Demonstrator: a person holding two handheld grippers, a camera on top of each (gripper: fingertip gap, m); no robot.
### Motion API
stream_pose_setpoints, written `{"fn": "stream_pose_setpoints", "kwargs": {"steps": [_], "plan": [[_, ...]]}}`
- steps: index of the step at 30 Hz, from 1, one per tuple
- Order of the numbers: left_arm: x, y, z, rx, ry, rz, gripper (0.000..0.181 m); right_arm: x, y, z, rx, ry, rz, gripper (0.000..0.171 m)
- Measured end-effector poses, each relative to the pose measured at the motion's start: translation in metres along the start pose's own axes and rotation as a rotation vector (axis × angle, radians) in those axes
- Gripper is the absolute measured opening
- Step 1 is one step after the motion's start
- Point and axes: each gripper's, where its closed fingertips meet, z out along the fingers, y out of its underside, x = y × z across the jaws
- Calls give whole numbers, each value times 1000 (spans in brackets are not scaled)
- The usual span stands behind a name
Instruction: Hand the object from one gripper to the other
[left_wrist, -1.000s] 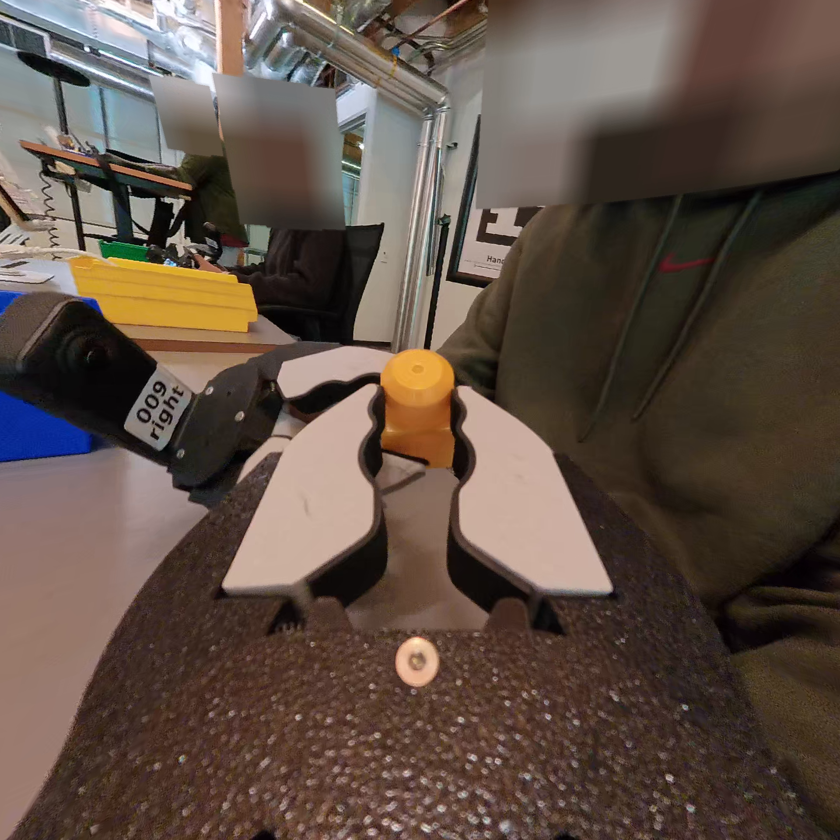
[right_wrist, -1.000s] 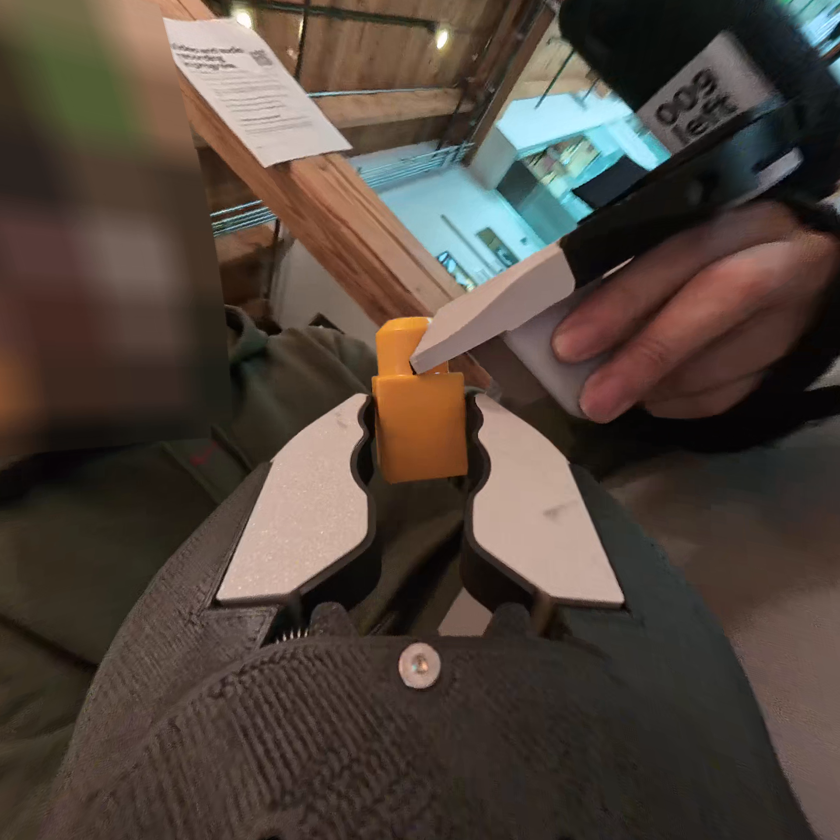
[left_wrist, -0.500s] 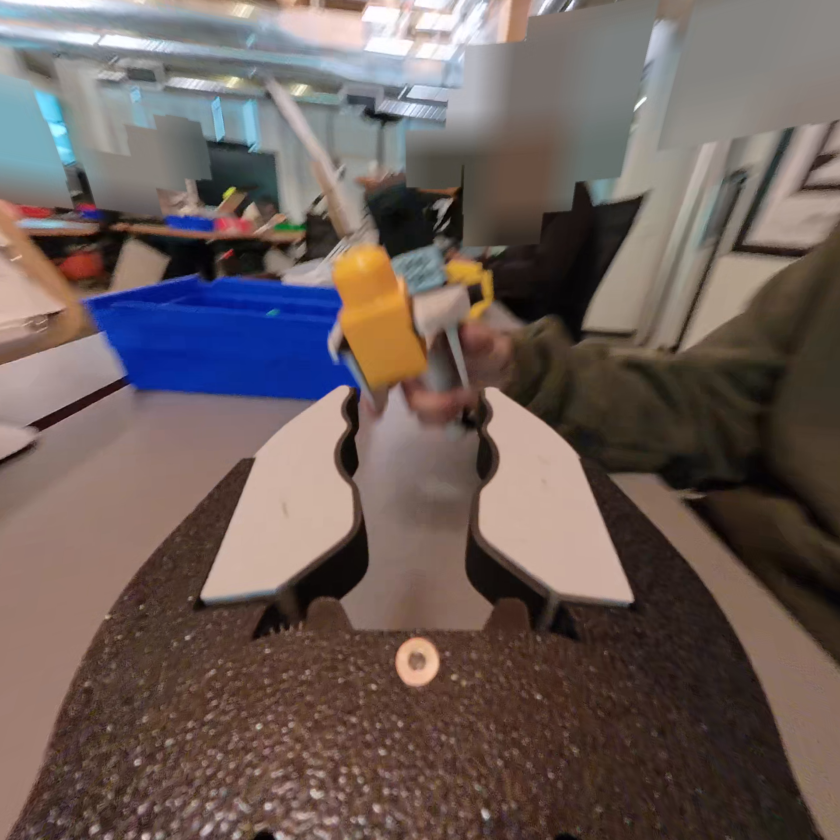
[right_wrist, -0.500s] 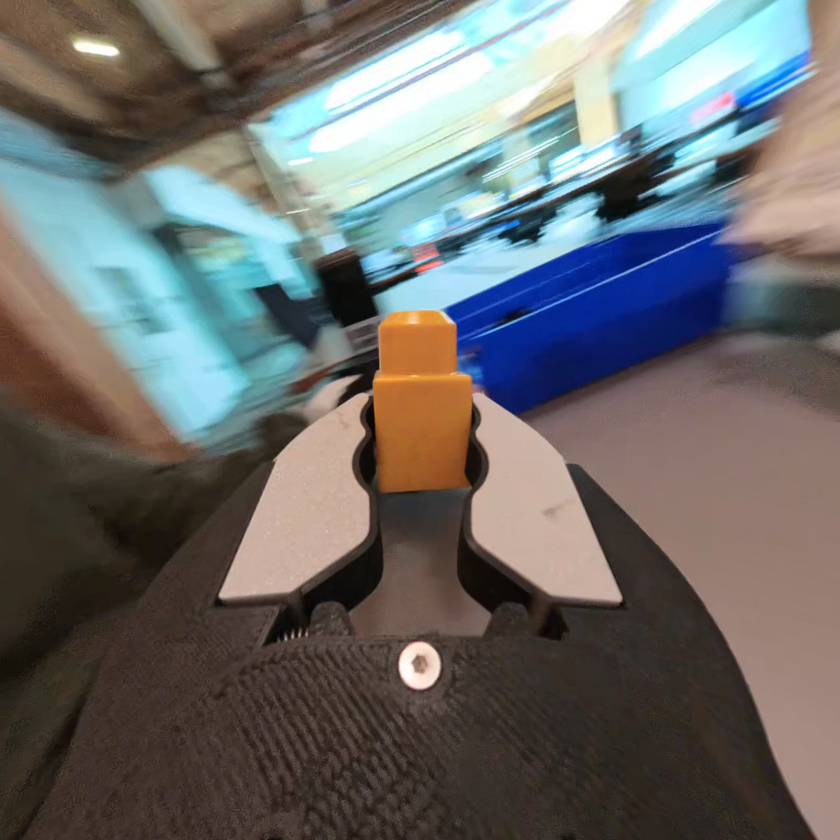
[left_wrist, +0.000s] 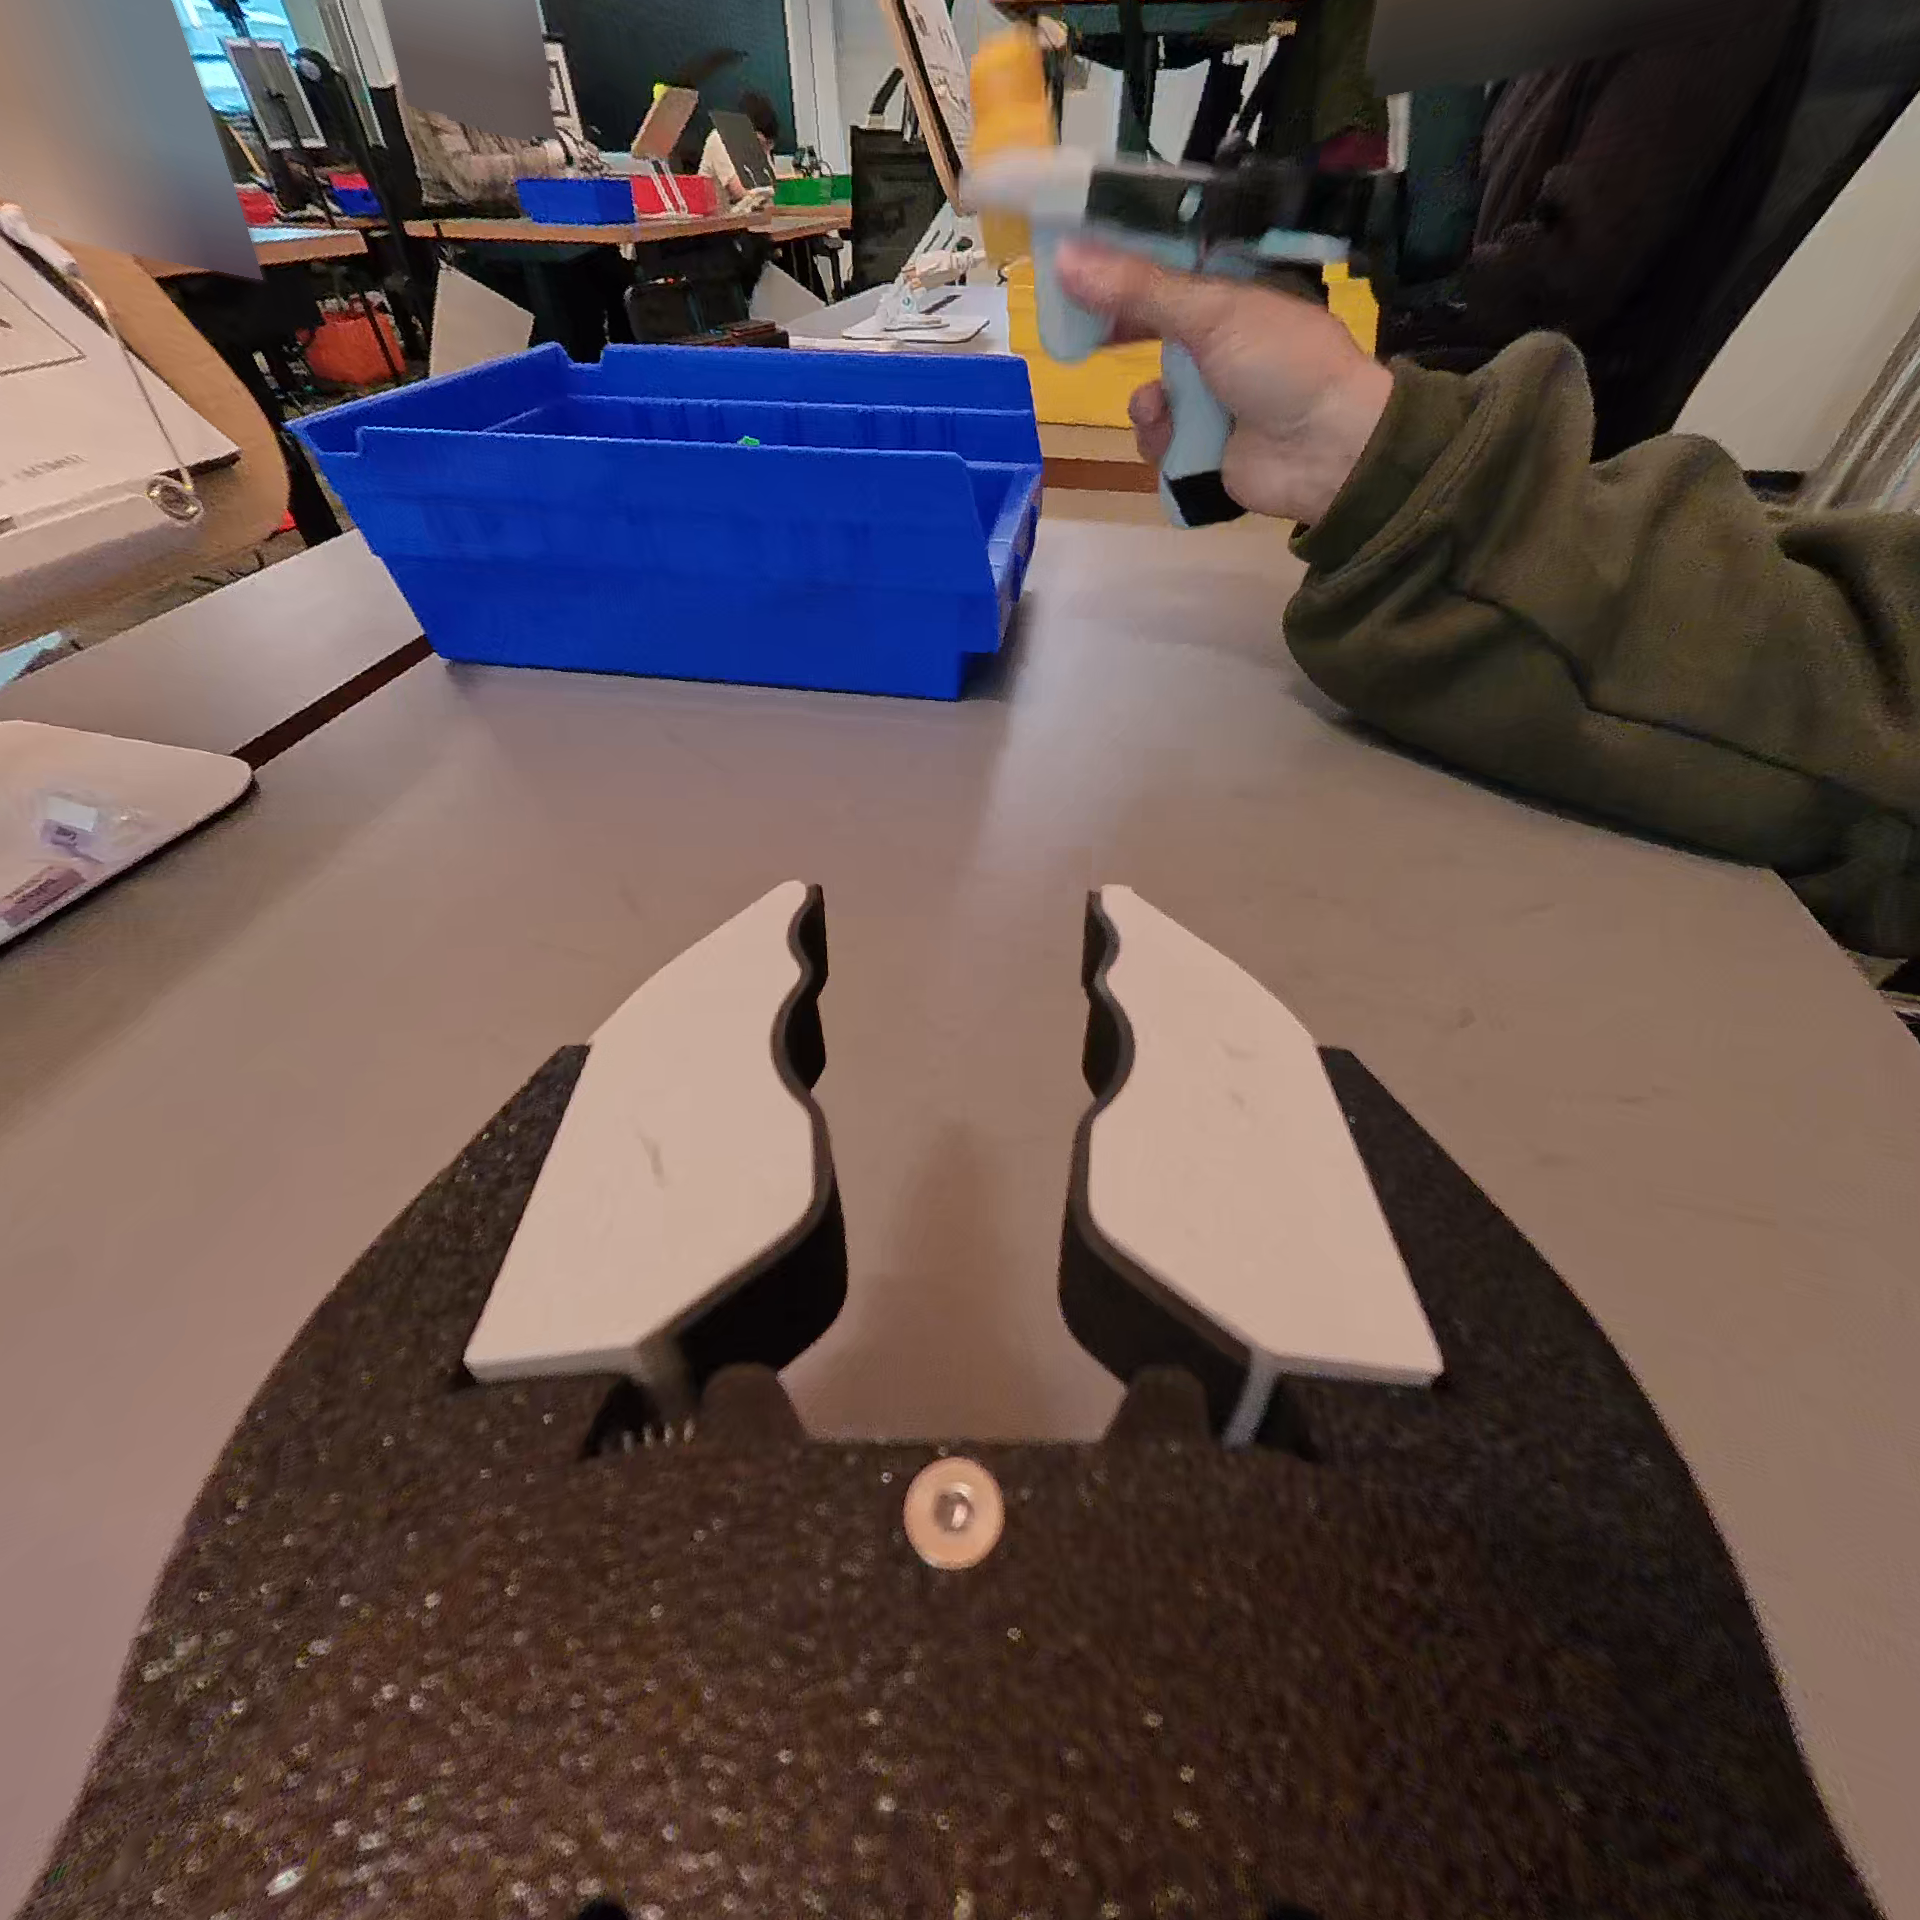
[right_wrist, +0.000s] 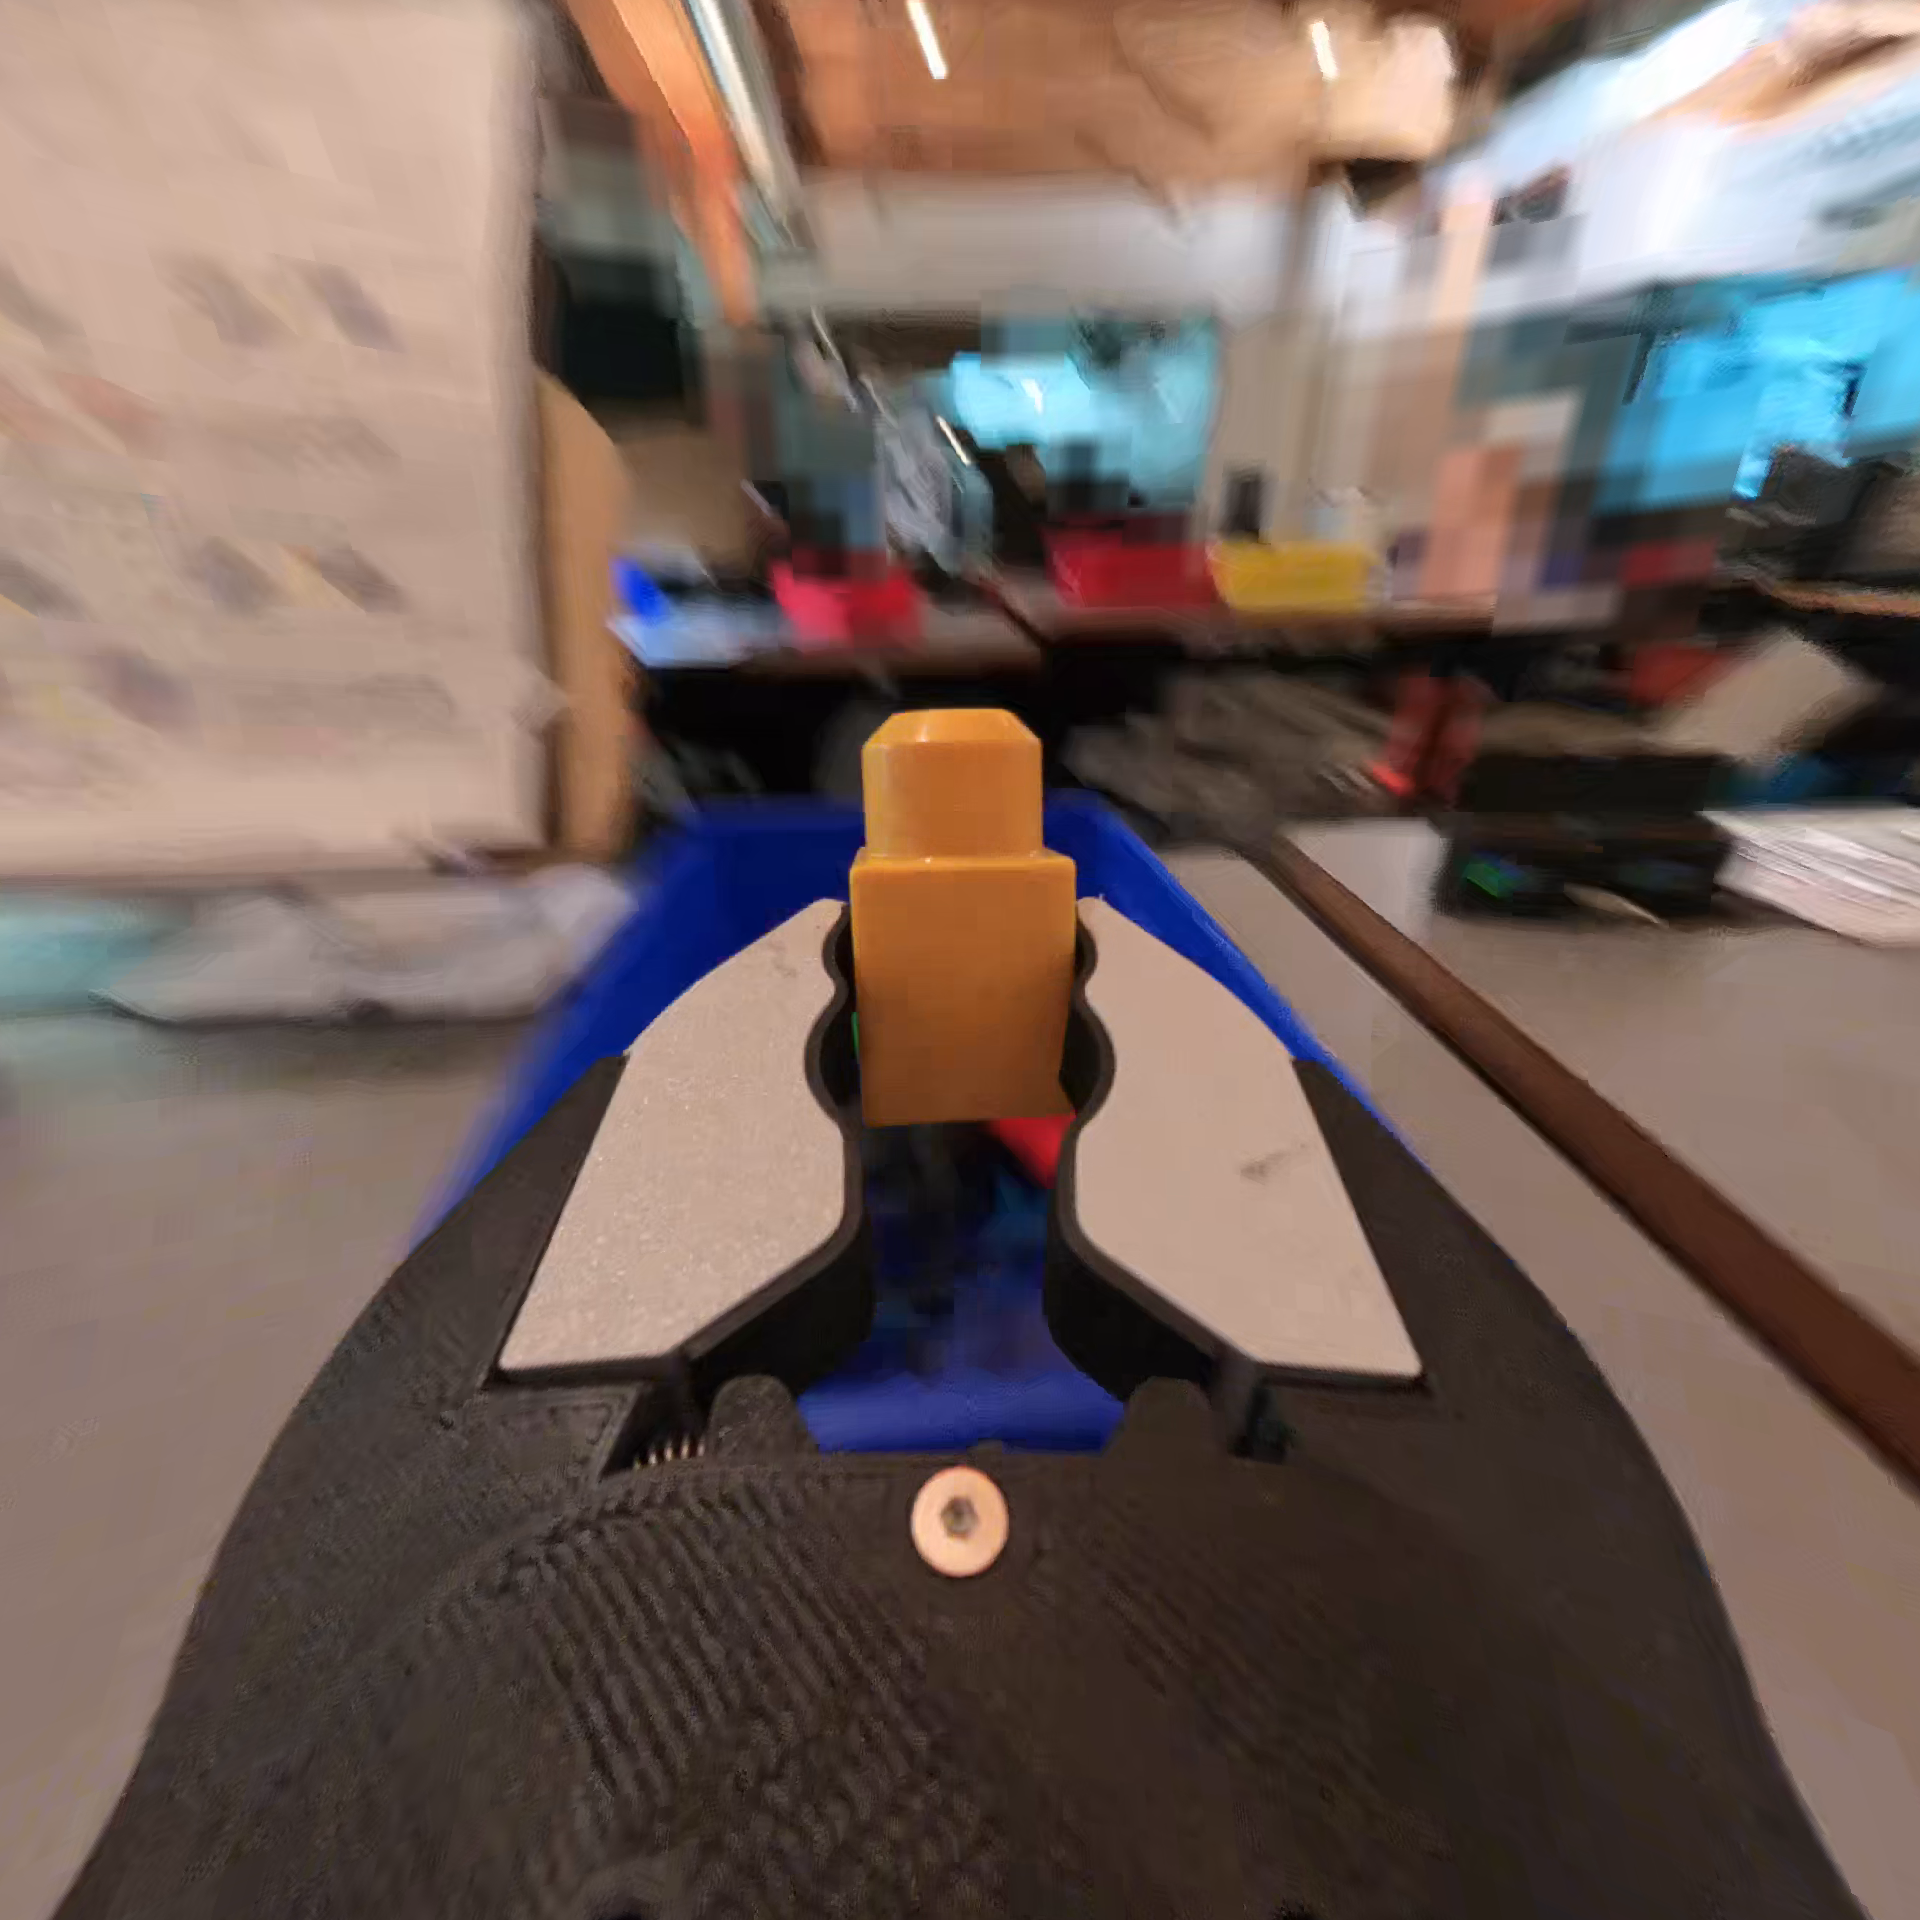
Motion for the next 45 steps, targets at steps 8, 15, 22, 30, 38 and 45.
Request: {"fn": "stream_pose_setpoints", "kwargs": {"steps": [8,15,22,30,38,45], "plan": [[0,2,2,-11,10,-19,42,41,79,32,-372,94,-208,37],[2,5,3,-33,12,-11,42,26,67,31,-266,56,-209,76],[-4,1,1,-25,-30,-6,40,-54,-40,4,211,-102,-204,70],[-34,-49,-55,106,-219,-133,39,-274,15,-36,66,-774,-275,64],[-124,29,-229,-419,-949,-475,45,-294,67,-38,-50,-800,-296,63],[-117,71,-212,-618,-904,-564,55,-295,79,-36,-71,-797,-327,64]]}}
